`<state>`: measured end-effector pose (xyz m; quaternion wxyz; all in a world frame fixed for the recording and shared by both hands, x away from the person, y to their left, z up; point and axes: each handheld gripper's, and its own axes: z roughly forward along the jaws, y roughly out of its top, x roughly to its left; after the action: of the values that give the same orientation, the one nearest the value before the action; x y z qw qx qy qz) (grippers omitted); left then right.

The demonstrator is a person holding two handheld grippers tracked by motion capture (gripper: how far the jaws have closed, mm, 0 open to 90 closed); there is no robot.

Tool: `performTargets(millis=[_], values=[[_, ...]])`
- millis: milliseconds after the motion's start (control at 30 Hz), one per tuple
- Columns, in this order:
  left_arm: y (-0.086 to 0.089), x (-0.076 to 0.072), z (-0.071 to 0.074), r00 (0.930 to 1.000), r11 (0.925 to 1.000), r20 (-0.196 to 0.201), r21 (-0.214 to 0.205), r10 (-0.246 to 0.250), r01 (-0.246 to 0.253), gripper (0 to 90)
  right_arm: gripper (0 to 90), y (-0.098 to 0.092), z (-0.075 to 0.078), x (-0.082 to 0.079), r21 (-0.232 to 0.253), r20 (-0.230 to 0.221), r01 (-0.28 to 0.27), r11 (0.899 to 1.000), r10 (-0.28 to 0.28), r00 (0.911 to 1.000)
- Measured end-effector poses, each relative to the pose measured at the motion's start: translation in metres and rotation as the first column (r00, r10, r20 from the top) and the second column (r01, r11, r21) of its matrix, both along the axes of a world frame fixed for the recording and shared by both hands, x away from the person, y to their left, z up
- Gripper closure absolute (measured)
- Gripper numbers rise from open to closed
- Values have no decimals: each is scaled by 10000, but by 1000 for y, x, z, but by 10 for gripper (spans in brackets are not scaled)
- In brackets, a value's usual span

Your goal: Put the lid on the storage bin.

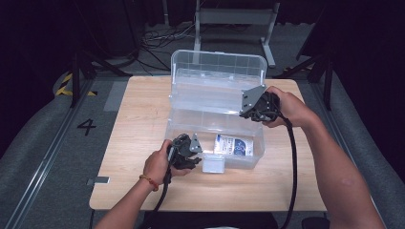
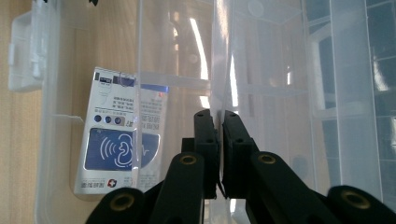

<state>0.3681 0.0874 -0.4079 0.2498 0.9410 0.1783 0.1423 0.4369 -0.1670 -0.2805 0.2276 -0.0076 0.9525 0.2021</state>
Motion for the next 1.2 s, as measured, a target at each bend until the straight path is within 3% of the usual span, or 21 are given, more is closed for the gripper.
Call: performTargets(millis=[167, 300, 567, 767, 967, 1200], values=[[1, 0, 0, 10000, 10000, 37, -29, -31, 31, 591, 863, -2, -3, -7, 138, 67, -51, 9999, 51, 10000], [2, -1, -1, 9998, 9996, 180, -292, 4, 1, 588, 854, -2, -5, -13, 19, 301, 28, 10000, -29, 9995], [4, -4, -2, 9991, 9986, 422, -528, -5, 27, 576, 849, -6, -8, -17, 276, 210, 50, 9996, -56, 9998], [4, -9, -2, 9966, 9993, 793, -314, 238, -213, 536, 844, -6, -9, -20, 212, 370, 123, 9997, -130, 9992], [16, -15, 3, 9973, 9955, 725, -945, 121, -52, 470, 842, -5, -10, -22, 186, 429, 178, 9997, -186, 9989], [43, -21, 15, 9955, 9915, 789, -1226, 527, -428, 442, 838, -7, -12, -24, 298, 433, 147, 9994, -160, 9989]])
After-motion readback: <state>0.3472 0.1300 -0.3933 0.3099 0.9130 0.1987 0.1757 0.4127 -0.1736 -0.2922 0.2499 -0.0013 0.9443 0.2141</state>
